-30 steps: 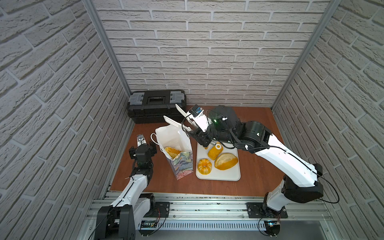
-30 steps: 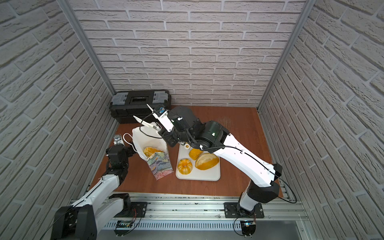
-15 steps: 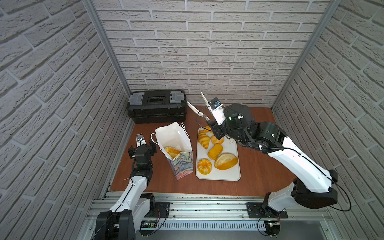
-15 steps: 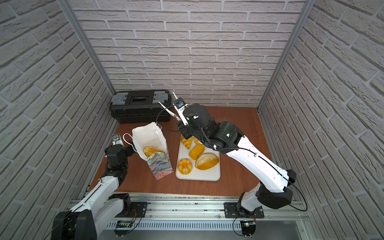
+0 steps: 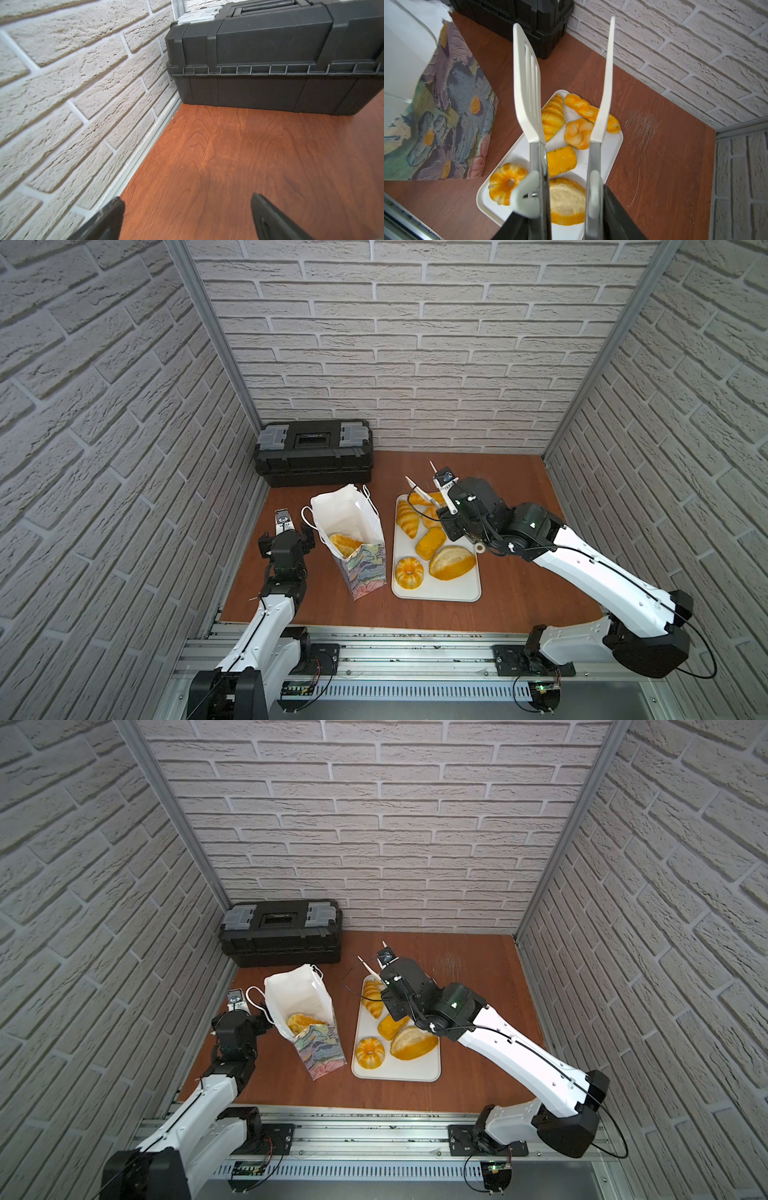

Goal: Pack bread into a paper bag
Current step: Pick up the fake bread from the plate.

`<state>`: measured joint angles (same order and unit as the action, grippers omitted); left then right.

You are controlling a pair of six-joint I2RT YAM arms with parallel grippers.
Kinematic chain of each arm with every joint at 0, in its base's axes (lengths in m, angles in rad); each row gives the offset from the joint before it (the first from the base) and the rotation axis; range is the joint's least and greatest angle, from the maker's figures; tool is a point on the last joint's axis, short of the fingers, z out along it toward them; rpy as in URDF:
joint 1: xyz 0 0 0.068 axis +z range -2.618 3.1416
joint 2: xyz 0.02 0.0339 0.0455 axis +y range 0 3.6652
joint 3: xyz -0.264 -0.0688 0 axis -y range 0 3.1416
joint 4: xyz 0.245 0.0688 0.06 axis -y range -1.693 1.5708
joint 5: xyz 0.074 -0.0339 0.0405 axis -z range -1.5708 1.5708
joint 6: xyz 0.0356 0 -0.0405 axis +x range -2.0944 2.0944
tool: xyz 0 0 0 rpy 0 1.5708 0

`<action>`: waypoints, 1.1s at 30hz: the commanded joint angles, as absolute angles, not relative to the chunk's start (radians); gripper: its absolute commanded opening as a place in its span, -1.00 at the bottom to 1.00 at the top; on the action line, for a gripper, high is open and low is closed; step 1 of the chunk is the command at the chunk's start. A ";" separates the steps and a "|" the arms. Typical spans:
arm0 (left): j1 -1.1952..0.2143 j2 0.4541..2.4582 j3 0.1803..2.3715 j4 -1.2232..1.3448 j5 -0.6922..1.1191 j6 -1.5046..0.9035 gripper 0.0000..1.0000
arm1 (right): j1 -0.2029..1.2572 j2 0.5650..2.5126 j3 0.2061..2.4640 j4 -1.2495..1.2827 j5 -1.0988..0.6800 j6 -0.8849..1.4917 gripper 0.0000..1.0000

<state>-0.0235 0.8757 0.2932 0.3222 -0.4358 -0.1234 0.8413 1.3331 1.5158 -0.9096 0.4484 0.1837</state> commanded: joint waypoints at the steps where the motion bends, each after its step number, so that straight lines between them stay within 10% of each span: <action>1: -0.033 0.845 0.296 0.333 -0.455 -0.109 0.96 | 0.830 1.289 1.486 -0.846 0.465 0.240 -0.01; 33: -0.046 0.910 0.304 0.354 -0.451 -0.087 0.96 | 0.830 1.096 1.092 -1.032 0.366 0.547 -0.06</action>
<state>-0.0406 0.9081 0.2935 0.3145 -0.4454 -0.0975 0.8310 1.1446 1.1248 -1.0187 0.3859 0.4774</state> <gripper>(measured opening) 0.981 0.471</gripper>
